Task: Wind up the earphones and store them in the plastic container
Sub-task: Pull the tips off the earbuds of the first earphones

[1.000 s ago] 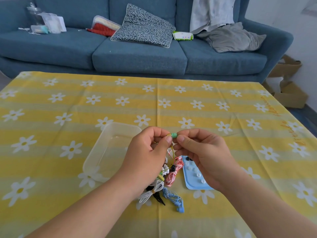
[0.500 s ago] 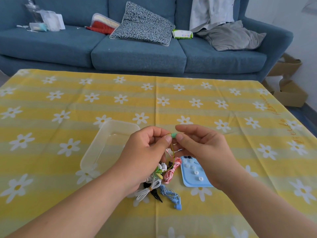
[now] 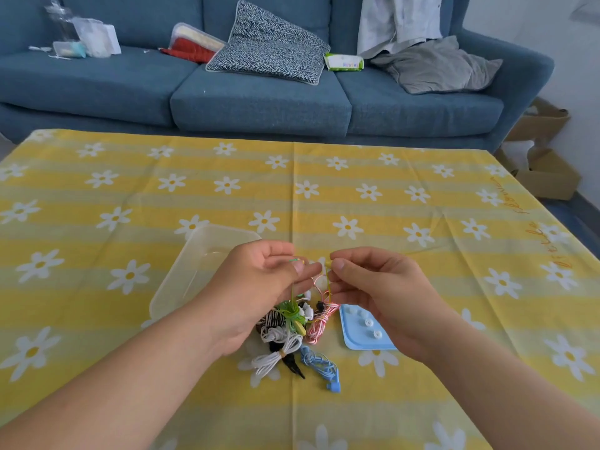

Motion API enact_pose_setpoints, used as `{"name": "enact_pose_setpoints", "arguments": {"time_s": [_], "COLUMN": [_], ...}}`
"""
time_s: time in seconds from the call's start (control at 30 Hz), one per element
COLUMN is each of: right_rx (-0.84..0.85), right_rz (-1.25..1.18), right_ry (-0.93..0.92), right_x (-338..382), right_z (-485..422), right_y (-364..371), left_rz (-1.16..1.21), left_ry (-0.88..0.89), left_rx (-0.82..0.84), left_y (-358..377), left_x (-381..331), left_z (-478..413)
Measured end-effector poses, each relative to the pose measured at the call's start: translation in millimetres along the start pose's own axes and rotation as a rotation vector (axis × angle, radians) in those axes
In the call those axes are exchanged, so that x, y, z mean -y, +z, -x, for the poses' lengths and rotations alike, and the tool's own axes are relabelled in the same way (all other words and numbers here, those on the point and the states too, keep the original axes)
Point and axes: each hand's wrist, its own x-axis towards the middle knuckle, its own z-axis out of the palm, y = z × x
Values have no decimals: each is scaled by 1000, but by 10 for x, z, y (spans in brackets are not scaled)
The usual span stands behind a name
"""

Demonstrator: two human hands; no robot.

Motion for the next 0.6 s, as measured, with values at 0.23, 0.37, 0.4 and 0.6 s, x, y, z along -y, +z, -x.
{"name": "enact_pose_setpoints", "arguments": {"time_s": [0.23, 0.37, 0.4, 0.6], "right_rx": [60, 102, 106, 108], "right_rz": [-72, -19, -17, -42], "right_ry": [76, 98, 98, 110], "right_x": [28, 5, 1, -11], "right_z": [-4, 5, 3, 5], "right_y": [-26, -10, -4, 15], "left_rz": [136, -91, -132, -250], "left_ry": [-26, 88, 107, 209], "left_rx": [15, -49, -61, -71], "left_y": [-35, -17, -7, 46], "left_x": [-21, 12, 25, 68], "left_z": [-16, -21, -23, -25]}}
